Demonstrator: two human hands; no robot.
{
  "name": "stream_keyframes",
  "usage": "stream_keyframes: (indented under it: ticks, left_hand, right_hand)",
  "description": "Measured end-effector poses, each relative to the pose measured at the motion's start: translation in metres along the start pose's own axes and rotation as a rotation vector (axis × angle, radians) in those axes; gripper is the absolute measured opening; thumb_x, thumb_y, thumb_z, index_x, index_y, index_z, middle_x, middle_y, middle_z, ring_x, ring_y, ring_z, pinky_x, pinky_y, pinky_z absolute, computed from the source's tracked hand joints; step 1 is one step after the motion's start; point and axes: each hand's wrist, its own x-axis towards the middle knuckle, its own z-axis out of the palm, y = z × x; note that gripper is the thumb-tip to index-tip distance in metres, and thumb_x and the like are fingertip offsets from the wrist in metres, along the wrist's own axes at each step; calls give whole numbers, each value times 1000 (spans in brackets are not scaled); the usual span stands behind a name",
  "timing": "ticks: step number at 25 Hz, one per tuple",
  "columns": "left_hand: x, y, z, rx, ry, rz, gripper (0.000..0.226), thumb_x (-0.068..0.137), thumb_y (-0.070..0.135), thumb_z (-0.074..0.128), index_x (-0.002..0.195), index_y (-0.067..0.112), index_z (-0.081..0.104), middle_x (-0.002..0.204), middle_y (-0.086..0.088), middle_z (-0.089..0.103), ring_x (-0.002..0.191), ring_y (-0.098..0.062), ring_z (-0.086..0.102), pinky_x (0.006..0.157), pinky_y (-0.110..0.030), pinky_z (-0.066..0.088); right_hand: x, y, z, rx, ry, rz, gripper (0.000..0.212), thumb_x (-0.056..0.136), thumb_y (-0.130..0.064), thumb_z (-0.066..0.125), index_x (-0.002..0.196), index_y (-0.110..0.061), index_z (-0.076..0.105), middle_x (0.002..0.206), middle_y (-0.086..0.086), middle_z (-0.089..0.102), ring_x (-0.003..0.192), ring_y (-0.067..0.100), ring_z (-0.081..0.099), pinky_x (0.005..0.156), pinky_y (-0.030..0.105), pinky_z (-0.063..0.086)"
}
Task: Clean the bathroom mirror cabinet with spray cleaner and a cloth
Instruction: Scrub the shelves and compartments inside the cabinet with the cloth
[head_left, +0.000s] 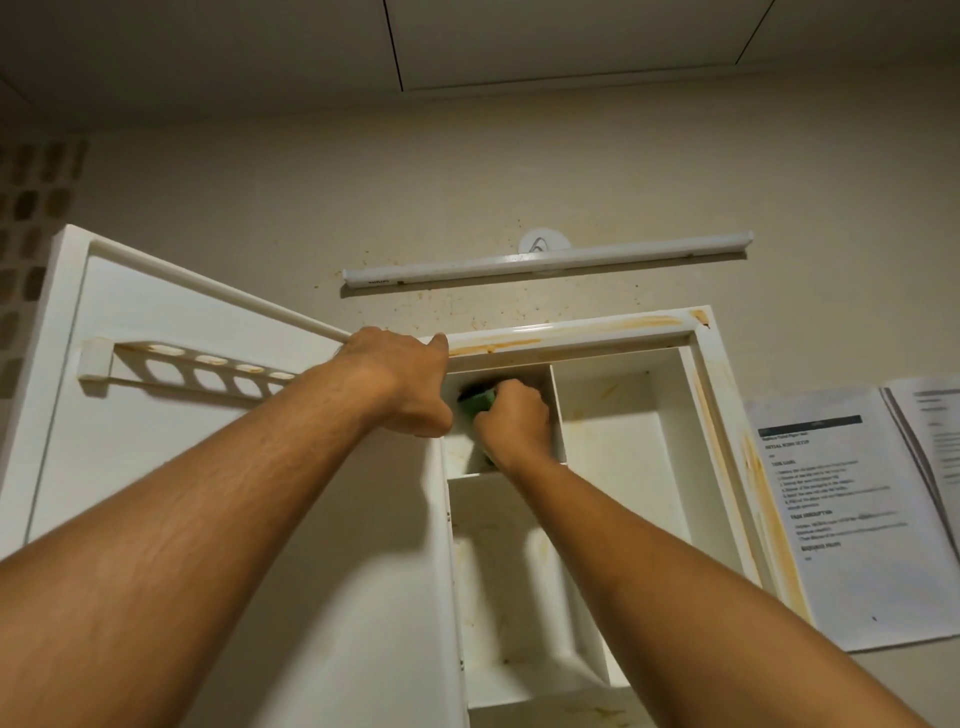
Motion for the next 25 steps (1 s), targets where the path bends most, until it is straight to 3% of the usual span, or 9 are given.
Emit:
stream_keyframes:
  ticks: [3, 7, 9, 12, 14, 17, 19, 23, 25]
  left_hand:
    - [2, 0, 1, 16, -8, -4, 84, 88, 39, 60, 159, 18, 20, 82, 4, 50, 76, -13, 49, 76, -33, 46]
    - [2, -1, -1, 8, -23, -11, 85, 87, 38, 61, 159, 19, 20, 82, 3, 52, 74, -12, 51, 75, -33, 48]
    - [1, -3, -3, -1, -40, -7, 84, 84, 39, 61, 157, 19, 24, 84, 2, 57, 79, -15, 57, 80, -36, 55]
    - [1, -1, -2, 8, -35, -21, 82, 84, 40, 62, 155, 19, 27, 86, 1, 57, 84, -17, 59, 84, -39, 56]
    - [2, -1, -2, 18, -36, -19, 81, 85, 41, 62, 155, 19, 27, 87, 1, 56, 85, -18, 59, 82, -38, 54]
    - [1, 0, -1, 27, -28, -28, 83, 87, 43, 62, 157, 19, 24, 87, 1, 55, 87, -18, 59, 84, -37, 55]
    - [1, 1, 0, 32, -28, -25, 84, 87, 42, 61, 158, 18, 22, 86, 1, 54, 87, -18, 59, 86, -38, 55]
    - [-1, 1, -2, -1, -25, -26, 84, 88, 39, 61, 158, 17, 22, 86, 2, 50, 92, -20, 58, 89, -38, 51]
    - [-2, 2, -1, 3, -22, -17, 82, 89, 40, 61, 158, 17, 23, 86, 2, 49, 93, -20, 57, 87, -38, 48]
  right_hand:
    - [3, -5, 9, -103, -97, -196, 16, 91, -11, 65, 102, -19, 73, 97, 3, 70, 87, 25, 65, 76, 39, 58]
    - [0, 3, -10, -431, -250, -435, 15, 90, -10, 66, 102, -17, 73, 86, 4, 65, 78, 25, 63, 65, 33, 43]
    - [-2, 8, -11, -396, -142, -369, 14, 89, -10, 66, 102, -13, 70, 92, 6, 67, 83, 28, 64, 67, 33, 44]
    - [-6, 10, -6, -119, 13, -165, 17, 89, -10, 65, 104, -17, 67, 98, 3, 69, 86, 25, 64, 72, 35, 52]
    - [-1, 5, -6, -123, -113, -254, 19, 88, -9, 64, 102, -21, 70, 91, 2, 68, 80, 25, 60, 68, 34, 49]
    - [-6, -6, -10, -381, -352, -447, 15, 88, -8, 64, 96, -20, 68, 83, 3, 61, 76, 26, 58, 66, 33, 43]
    - [-6, -3, -9, -413, -286, -412, 9, 90, -13, 67, 98, -18, 67, 84, 3, 61, 81, 26, 63, 67, 34, 46]
    - [-13, 9, -3, -167, -10, -86, 16, 96, -16, 65, 112, -15, 68, 101, 6, 67, 91, 25, 64, 73, 33, 50]
    - [-11, 6, -4, -142, -85, -185, 19, 94, -11, 64, 109, -20, 70, 97, 2, 67, 86, 23, 63, 70, 33, 49]
